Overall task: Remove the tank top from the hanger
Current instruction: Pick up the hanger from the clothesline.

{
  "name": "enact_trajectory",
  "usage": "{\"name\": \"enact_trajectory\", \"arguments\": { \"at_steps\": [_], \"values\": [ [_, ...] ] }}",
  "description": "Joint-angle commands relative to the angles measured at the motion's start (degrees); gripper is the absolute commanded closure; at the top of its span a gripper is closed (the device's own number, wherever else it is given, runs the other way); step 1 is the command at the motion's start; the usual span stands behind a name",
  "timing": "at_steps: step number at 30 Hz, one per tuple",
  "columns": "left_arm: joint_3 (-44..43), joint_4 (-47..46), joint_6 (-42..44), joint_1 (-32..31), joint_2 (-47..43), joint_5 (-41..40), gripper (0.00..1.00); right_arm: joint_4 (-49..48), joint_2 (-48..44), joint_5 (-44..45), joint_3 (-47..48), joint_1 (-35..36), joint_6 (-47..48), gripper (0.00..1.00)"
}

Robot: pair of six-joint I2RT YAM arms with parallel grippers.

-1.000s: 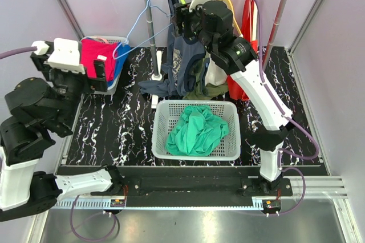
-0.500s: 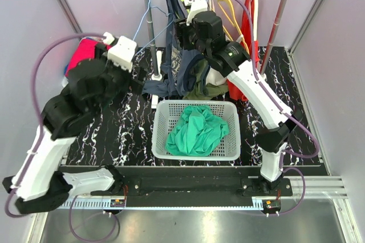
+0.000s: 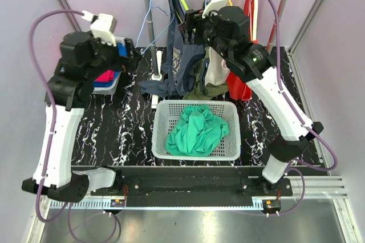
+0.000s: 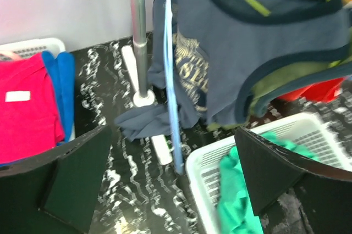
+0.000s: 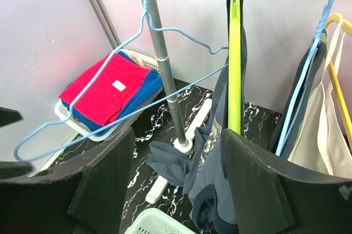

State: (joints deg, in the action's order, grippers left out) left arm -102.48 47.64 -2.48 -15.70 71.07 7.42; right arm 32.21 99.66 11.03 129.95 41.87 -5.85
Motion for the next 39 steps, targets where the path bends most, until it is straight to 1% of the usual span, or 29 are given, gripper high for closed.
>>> {"name": "enact_trajectory", "arguments": {
  "at_steps": [1,2,4,5,8,11,13,15,16,18,19,21,22,23,25,28,34,39],
  "values": [
    [1.13,-6.06,-4.99,6.73,-3.39,13.13,0.01,-0.92,-0.17,0.75,0.22,-0.38,0.92,0.26],
    [1.40,-5.98,-5.42,9.52,-3.39,16.89,0.01,-0.92,0.01,0.84,-0.05,-0.47,0.84,0.26],
    [1.66,-5.28,-6.83,12.79,-2.87,21.73,0.01,-0.74,0.36,1.19,-1.01,-0.65,0.66,0.26],
    [1.93,-5.27,-7.62,15.59,-2.78,26.54,0.01,-0.57,0.54,1.36,-1.28,-0.73,0.57,0.26],
    [2.89,-5.45,-9.12,21.57,-2.34,34.73,0.01,-0.39,0.54,2.15,-2.59,-1.00,0.48,0.26],
    [3.51,-5.80,-8.86,25.01,-1.99,39.58,0.01,-0.39,0.10,2.95,-3.82,-1.08,0.84,0.25],
    [3.95,-6.24,-8.77,25.63,-2.34,39.77,0.01,-0.56,-0.51,3.21,-4.96,-1.00,1.19,0.25],
    [5.53,-7.38,-9.29,25.99,-3.47,38.29,0.01,-1.00,-1.22,3.56,-6.54,-1.00,1.28,0.26],
    [6.58,-7.91,-9.73,26.07,-3.83,34.98,0.01,-1.18,-1.57,3.56,-7.07,-1.00,1.28,0.25],
    [7.55,-8.26,-10.35,25.99,-5.14,31.10,0.01,-1.88,-2.45,3.65,-9.09,-1.00,1.19,0.25],
    [8.42,-8.35,-10.70,25.81,-5.50,26.64,0.01,-2.14,-2.71,3.74,-9.80,-1.08,1.10,0.25],
    [9.40,-8.70,-10.88,25.81,-6.64,22.66,0.01,-2.94,-3.33,3.83,-11.72,-1.00,1.10,0.25],
    [10.27,-8.79,-10.88,25.55,-6.99,18.64,0.01,-3.11,-3.68,3.83,-12.35,-1.08,1.01,0.25],
    [10.71,-9.14,-10.62,25.20,-7.08,17.46,0.01,-3.64,-4.03,3.91,-13.05,-1.00,0.93,0.26],
    [12.03,-9.32,-10.18,25.11,-7.43,16.14,0.01,-4.34,-4.64,3.83,-15.33,-1.08,0.58,0.26],
    [12.91,-9.23,-9.56,24.41,-7.17,16.92,0.01,-5.66,-6.14,3.83,-17.71,-1.09,0.31,0.25],
    [13.79,-9.32,-8.95,21.42,-7.70,16.31,0.01,-5.75,-6.58,4.53,-17.80,-1.09,1.01,0.25],
    [13.53,-9.23,-8.86,20.80,-8.23,16.22,0.01,-5.05,-5.18,6.63,-18.33,-1.09,1.98,0.25]
  ]
}}
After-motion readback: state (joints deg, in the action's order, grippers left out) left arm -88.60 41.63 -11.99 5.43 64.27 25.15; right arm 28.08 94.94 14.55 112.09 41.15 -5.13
